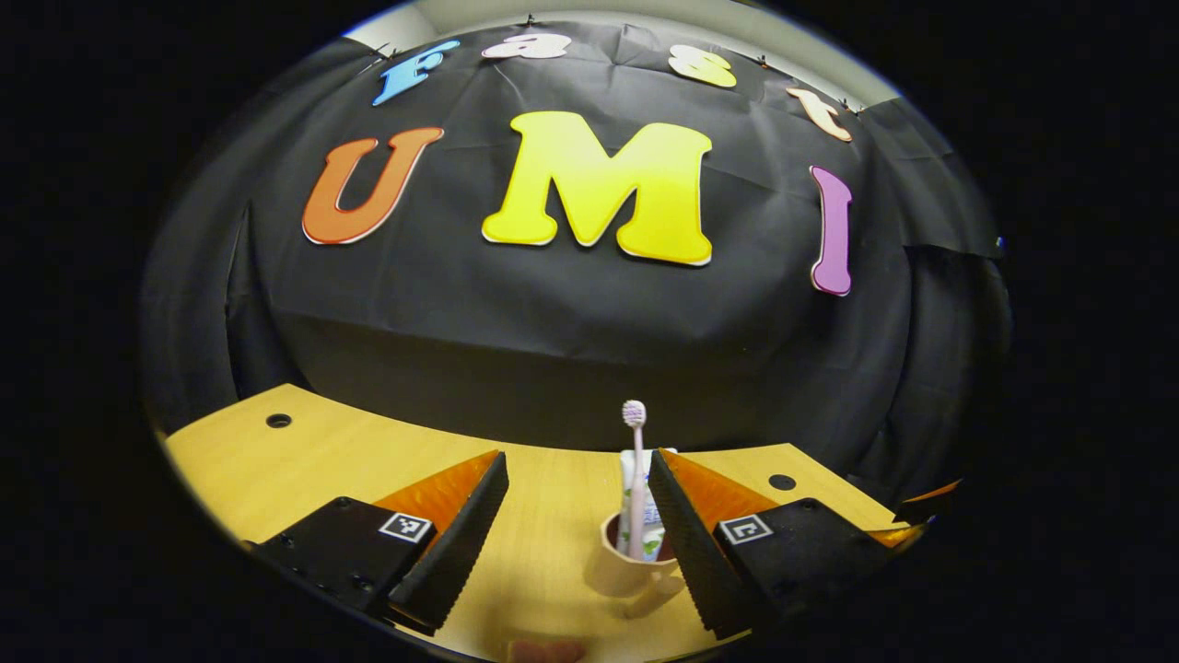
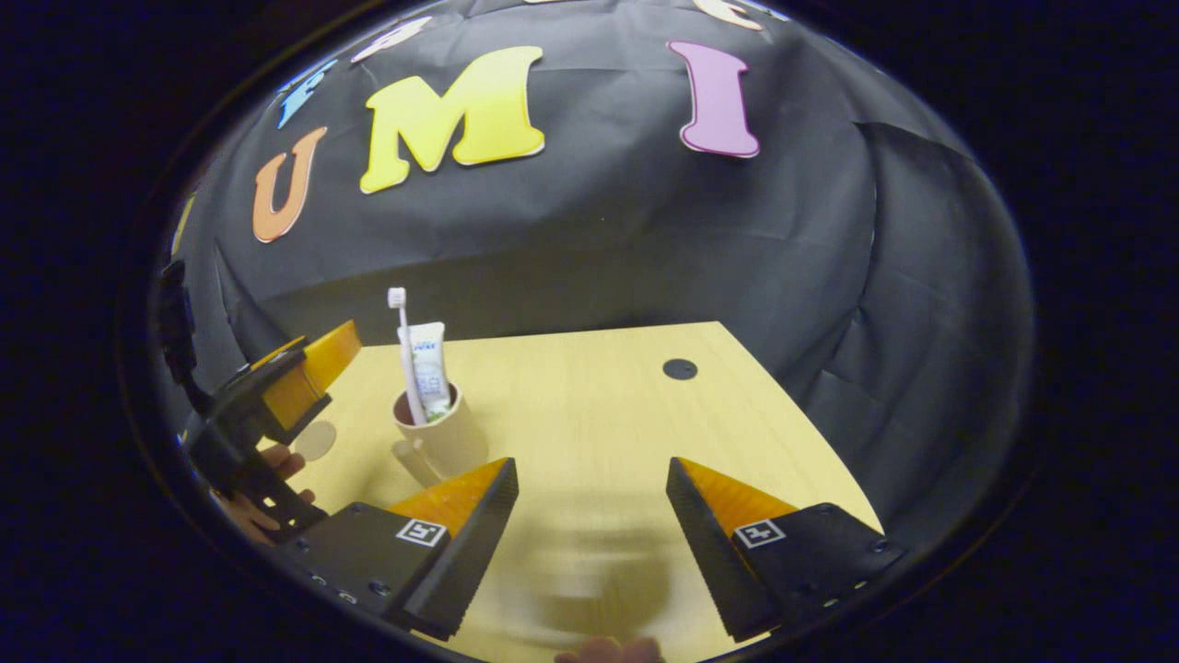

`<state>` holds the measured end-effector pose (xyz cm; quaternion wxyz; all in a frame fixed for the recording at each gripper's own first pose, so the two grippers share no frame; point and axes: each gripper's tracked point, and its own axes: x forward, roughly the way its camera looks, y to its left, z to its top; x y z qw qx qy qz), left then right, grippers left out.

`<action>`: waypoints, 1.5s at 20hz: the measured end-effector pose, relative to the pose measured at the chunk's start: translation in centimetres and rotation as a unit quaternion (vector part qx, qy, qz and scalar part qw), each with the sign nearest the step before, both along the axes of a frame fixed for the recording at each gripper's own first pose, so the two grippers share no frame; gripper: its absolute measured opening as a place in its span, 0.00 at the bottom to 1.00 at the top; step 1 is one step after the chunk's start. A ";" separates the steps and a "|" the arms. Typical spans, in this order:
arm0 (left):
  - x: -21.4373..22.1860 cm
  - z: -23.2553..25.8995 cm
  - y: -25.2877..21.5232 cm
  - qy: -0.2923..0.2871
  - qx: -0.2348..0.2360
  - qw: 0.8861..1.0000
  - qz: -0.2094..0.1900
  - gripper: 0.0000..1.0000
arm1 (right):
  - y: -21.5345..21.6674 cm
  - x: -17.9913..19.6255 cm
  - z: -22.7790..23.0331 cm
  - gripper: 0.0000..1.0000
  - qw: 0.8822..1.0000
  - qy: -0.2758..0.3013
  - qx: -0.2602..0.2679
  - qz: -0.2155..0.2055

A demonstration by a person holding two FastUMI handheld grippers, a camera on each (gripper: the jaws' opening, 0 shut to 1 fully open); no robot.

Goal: Put the toothbrush and toothpaste on the desktop into the cup, then pick up the cup and place it on the coaster on the desktop.

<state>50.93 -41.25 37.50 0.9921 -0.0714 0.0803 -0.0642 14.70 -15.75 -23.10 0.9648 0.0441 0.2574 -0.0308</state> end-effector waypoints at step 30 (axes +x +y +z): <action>-16.4 7.4 27.2 0.023 0.054 0.986 0.154 0.98 | 15.1 6.5 -5.7 0.97 0.957 0.265 -0.050 0.104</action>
